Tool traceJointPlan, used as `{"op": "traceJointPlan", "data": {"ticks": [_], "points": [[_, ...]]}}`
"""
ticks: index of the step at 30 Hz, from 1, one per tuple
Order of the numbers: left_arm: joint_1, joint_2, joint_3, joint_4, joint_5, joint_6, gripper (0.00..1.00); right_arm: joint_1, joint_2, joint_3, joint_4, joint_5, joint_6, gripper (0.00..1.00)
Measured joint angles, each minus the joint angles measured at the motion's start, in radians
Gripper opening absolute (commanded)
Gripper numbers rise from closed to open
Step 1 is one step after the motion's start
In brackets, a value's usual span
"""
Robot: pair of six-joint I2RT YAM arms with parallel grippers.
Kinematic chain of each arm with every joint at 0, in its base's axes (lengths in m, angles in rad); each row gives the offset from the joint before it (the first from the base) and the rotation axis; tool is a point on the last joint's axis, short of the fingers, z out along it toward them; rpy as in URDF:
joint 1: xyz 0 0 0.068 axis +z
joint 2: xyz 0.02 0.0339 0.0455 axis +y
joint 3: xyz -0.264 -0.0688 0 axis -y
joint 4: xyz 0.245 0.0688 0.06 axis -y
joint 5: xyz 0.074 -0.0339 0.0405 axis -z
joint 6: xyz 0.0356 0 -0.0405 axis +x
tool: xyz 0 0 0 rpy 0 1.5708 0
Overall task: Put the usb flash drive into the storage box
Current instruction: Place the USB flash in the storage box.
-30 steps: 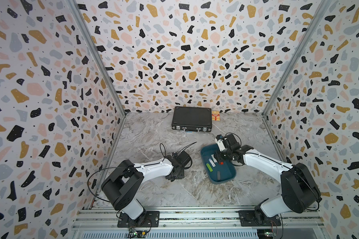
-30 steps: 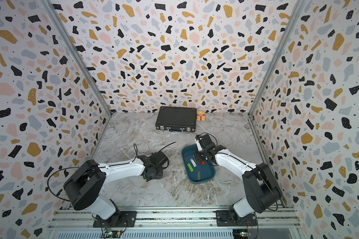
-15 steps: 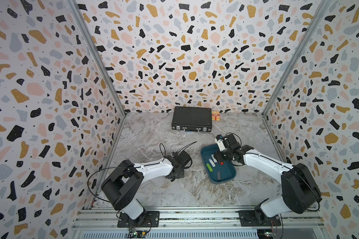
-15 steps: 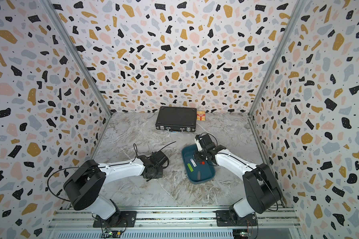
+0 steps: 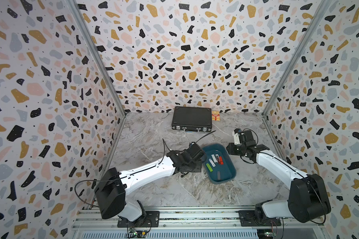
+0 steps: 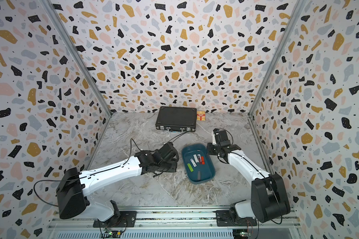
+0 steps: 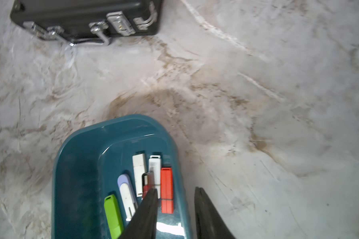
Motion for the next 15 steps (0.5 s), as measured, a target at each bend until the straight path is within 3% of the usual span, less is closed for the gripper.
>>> {"op": "traceJointPlan", "data": {"ticks": [4, 8, 15], "points": [[-0.079, 0.136, 0.175, -0.008, 0.001, 0.009, 0.19, -0.098, -0.016, -0.035, 0.005, -0.021, 0.044, 0.35], [-0.110, 0.261, 0.249, -0.008, 0.001, 0.027, 0.24, -0.138, -0.039, -0.066, -0.002, -0.023, 0.064, 0.35], [-0.111, 0.401, 0.264, -0.021, 0.003, 0.064, 0.53, -0.159, -0.070, -0.078, -0.005, -0.022, 0.069, 0.38]]}}
